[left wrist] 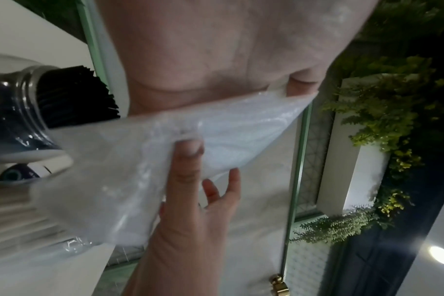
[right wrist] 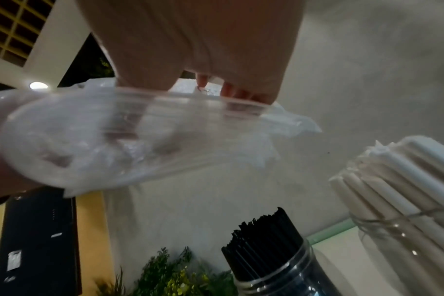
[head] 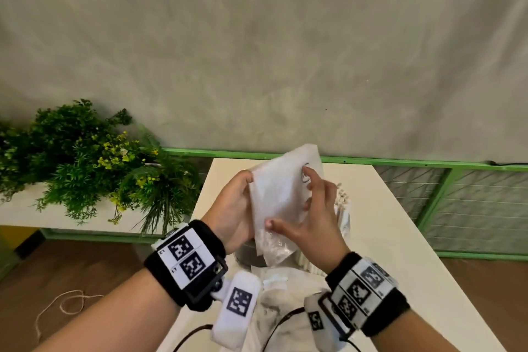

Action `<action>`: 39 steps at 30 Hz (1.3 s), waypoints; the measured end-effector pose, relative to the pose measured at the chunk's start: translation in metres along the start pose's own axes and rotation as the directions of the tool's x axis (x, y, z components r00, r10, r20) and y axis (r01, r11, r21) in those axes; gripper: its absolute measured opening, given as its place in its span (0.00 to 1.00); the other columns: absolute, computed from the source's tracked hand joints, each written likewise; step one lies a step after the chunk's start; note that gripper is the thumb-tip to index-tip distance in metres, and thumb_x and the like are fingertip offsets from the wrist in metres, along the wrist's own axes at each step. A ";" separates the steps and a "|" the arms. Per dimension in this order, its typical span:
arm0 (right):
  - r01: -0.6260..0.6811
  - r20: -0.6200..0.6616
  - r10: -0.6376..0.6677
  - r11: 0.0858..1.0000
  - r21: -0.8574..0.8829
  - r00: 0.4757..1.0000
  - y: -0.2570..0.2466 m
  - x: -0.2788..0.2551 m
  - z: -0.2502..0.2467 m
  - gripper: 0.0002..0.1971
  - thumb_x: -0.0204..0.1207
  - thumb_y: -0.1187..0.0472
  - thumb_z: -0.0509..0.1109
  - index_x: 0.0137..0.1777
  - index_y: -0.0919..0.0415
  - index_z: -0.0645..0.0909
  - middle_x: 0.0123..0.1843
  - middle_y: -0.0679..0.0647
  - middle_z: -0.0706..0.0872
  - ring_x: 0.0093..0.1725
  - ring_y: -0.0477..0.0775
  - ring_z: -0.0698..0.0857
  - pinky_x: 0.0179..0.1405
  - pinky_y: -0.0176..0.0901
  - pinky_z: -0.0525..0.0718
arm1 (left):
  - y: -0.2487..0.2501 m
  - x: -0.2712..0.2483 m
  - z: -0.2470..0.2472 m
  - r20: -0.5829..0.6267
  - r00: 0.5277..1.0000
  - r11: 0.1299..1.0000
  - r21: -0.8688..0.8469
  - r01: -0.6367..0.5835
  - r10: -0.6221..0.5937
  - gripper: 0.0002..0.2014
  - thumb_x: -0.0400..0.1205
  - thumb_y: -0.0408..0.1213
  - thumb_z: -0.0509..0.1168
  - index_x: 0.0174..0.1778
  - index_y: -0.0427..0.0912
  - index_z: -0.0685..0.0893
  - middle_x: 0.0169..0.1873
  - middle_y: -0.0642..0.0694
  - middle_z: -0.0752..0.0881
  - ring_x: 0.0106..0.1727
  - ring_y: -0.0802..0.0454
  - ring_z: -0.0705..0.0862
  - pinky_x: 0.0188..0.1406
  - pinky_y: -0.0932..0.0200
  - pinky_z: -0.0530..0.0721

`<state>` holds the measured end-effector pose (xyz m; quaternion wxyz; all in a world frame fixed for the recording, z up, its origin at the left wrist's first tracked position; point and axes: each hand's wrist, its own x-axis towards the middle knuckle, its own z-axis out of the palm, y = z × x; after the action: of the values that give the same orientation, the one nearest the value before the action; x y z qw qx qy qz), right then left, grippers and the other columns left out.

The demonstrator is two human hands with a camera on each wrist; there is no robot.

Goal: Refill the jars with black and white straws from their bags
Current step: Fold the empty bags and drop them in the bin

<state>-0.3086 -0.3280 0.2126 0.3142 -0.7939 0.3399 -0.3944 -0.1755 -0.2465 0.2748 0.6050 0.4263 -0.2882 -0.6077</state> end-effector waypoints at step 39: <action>-0.172 0.031 0.368 0.356 0.918 0.929 -0.014 0.005 -0.014 0.05 0.82 0.69 0.62 0.51 0.63 0.79 0.39 0.52 0.88 0.37 0.48 0.88 0.40 0.42 0.89 | 0.012 -0.009 -0.041 0.150 0.590 0.168 0.878 -0.449 0.793 0.09 0.75 0.46 0.71 0.47 0.67 0.88 0.48 0.58 0.75 0.59 0.49 0.75 0.66 0.51 0.75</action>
<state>-0.3144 -0.3272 0.2319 0.7223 -0.3875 0.2236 -0.5274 -0.1348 -0.2320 0.2668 0.5446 0.6007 -0.5851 0.0169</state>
